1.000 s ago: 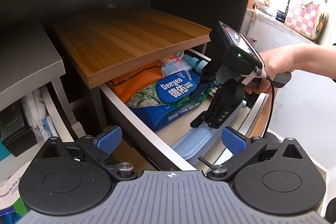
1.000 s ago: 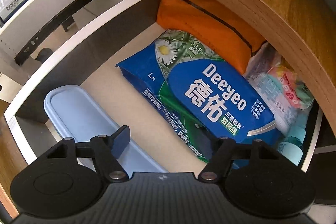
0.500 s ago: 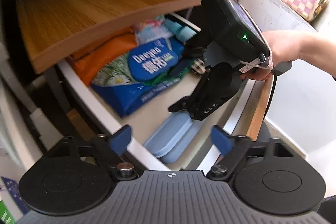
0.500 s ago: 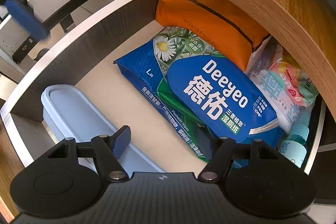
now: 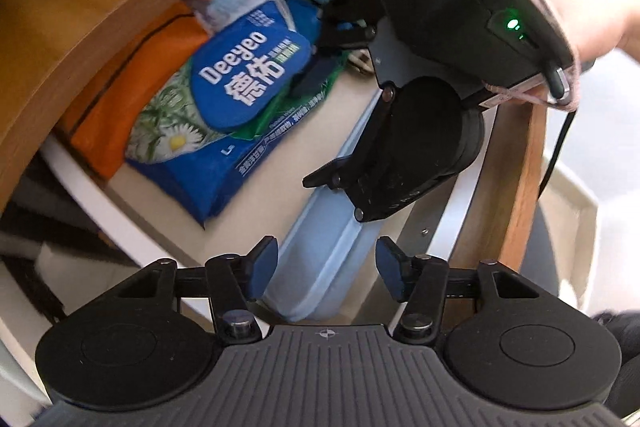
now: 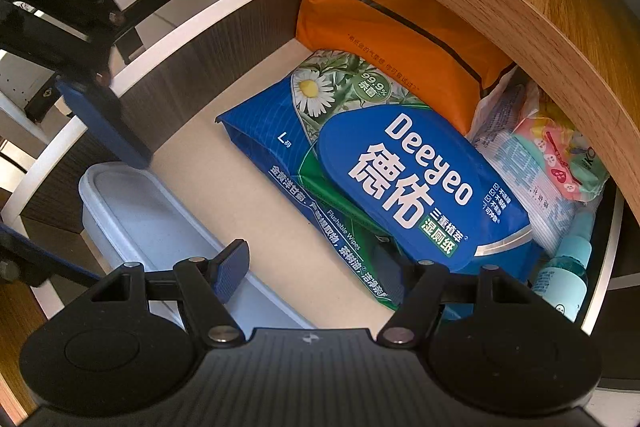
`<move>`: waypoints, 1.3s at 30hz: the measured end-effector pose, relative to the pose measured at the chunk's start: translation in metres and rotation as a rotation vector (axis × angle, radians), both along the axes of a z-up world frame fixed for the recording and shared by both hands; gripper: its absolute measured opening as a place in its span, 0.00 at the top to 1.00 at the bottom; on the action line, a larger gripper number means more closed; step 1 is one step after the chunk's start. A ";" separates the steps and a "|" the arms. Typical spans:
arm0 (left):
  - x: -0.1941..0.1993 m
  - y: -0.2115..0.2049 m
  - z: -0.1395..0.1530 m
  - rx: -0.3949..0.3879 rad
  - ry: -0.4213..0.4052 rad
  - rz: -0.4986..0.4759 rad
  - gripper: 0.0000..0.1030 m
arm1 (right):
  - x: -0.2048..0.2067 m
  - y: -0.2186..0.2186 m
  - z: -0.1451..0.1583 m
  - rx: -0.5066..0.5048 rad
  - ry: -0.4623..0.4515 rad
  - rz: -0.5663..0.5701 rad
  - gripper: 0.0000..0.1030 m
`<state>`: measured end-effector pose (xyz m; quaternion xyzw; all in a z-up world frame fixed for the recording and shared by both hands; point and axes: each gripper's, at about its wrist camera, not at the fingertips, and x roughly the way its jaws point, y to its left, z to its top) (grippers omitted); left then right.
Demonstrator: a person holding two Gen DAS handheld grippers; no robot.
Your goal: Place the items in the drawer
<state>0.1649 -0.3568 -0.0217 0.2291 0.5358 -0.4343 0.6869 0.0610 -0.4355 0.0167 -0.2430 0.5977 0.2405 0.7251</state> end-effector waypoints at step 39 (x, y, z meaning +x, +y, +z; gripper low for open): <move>0.025 0.022 -0.011 -0.059 0.050 0.199 0.51 | -0.029 -0.003 0.015 -0.008 0.109 0.375 0.54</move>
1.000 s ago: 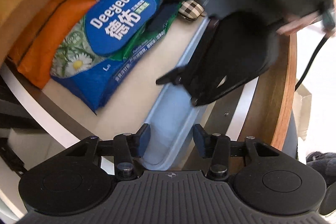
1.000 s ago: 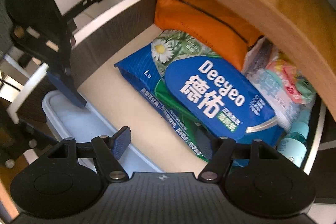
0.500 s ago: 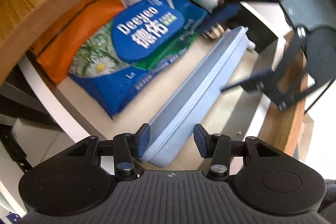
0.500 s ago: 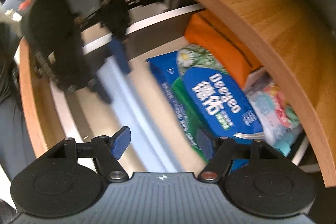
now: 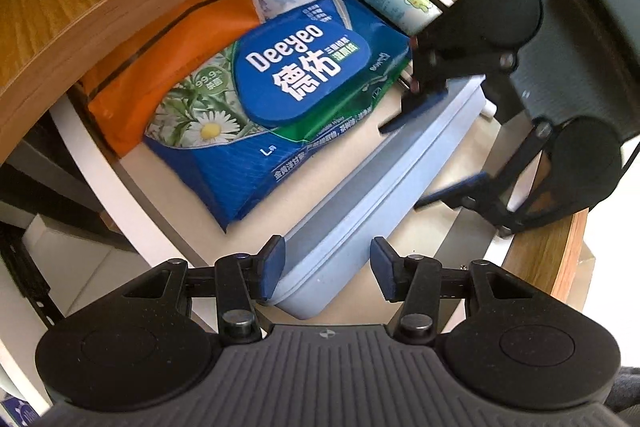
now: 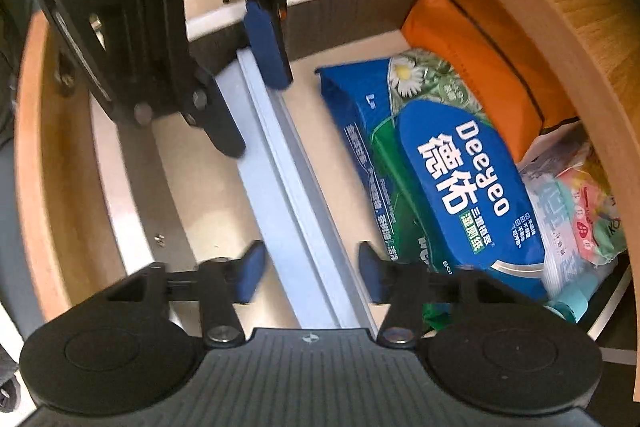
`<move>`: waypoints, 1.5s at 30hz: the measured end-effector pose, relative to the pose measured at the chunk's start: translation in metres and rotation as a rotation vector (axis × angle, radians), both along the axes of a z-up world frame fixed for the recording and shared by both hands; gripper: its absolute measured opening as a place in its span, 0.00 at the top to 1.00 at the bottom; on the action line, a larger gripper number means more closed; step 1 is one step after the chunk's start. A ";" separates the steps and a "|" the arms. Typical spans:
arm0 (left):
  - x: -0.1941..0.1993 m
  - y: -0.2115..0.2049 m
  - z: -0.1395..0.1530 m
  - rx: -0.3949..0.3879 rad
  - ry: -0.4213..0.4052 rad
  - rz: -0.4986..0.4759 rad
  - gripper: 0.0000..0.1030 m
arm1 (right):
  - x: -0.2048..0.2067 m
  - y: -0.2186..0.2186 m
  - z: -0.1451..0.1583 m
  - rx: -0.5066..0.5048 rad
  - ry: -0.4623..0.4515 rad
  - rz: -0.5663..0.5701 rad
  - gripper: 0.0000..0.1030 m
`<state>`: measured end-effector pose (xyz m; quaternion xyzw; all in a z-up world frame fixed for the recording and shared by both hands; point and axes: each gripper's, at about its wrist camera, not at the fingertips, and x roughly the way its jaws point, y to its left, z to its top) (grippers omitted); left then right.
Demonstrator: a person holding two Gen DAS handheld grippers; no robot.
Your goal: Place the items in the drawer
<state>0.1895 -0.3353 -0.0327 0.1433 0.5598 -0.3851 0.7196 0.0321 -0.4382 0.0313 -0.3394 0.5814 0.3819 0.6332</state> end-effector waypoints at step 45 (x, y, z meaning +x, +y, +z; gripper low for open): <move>-0.024 0.108 0.034 -0.659 0.266 0.793 0.23 | -0.131 0.054 0.042 -0.372 -0.897 0.281 0.68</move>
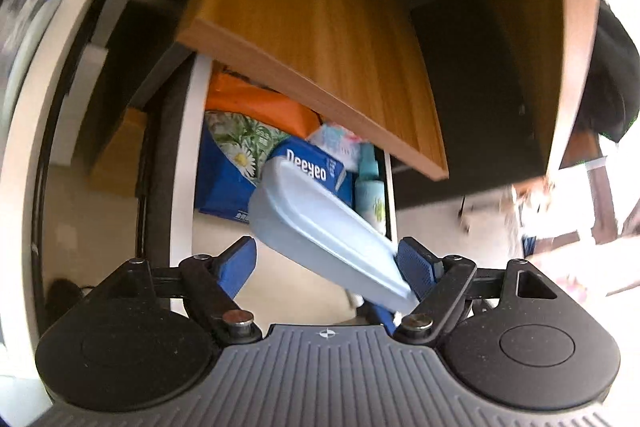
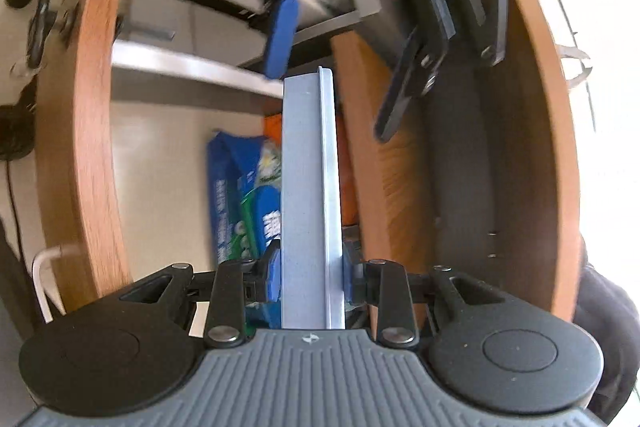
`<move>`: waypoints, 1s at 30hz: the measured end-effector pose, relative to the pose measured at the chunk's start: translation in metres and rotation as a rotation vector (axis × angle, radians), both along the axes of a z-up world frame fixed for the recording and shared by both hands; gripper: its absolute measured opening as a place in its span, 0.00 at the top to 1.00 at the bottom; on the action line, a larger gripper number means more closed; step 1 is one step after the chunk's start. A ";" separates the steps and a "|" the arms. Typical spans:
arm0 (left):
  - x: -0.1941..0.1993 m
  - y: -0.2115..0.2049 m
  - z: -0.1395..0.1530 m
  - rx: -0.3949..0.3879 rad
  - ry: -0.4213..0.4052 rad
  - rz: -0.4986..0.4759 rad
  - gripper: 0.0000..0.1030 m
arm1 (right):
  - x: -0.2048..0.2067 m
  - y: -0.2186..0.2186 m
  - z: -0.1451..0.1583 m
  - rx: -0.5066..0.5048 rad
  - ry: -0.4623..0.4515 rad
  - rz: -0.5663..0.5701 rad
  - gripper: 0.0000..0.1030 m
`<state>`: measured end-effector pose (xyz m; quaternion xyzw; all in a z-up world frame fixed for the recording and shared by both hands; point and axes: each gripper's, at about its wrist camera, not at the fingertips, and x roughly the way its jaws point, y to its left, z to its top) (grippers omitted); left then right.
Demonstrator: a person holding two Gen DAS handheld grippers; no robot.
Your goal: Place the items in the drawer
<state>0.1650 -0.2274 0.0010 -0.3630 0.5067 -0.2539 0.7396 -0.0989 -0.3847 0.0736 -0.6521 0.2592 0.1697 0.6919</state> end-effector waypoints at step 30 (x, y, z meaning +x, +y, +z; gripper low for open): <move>-0.102 0.173 0.053 -0.062 -0.140 0.431 0.54 | -0.027 0.155 0.056 0.028 -0.061 0.386 0.68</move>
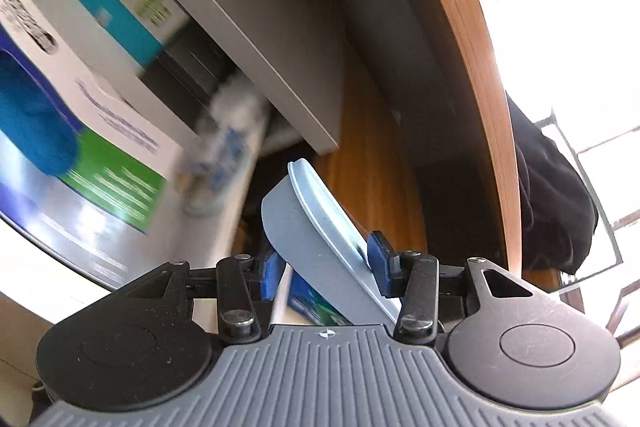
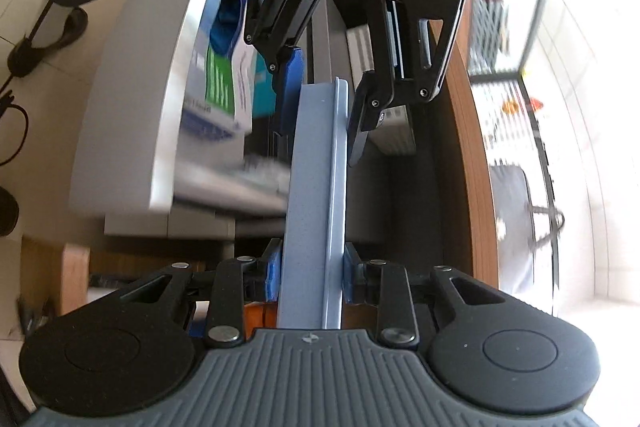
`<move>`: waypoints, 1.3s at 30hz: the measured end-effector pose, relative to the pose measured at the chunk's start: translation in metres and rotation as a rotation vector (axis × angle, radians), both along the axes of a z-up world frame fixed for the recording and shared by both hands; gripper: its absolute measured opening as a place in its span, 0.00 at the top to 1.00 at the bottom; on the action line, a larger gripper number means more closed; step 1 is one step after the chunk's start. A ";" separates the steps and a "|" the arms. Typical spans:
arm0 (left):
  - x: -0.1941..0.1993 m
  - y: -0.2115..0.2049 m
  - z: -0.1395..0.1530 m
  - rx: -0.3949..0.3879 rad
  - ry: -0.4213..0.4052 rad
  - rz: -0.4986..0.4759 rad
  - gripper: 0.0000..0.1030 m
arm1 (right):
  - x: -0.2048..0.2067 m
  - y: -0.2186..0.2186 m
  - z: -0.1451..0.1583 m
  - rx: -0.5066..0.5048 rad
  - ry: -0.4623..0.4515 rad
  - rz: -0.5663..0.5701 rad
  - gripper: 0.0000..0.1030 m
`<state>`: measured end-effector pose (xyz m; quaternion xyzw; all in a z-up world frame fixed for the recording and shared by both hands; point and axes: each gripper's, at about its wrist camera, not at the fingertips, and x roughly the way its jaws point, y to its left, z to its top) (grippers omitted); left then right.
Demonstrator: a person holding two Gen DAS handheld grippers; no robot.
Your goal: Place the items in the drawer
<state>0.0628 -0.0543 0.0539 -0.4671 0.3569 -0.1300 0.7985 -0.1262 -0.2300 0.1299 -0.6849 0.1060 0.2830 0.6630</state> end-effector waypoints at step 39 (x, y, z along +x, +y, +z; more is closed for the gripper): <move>0.075 0.205 -0.043 0.124 0.144 0.228 0.51 | 0.153 0.199 -0.099 0.053 0.208 0.178 0.67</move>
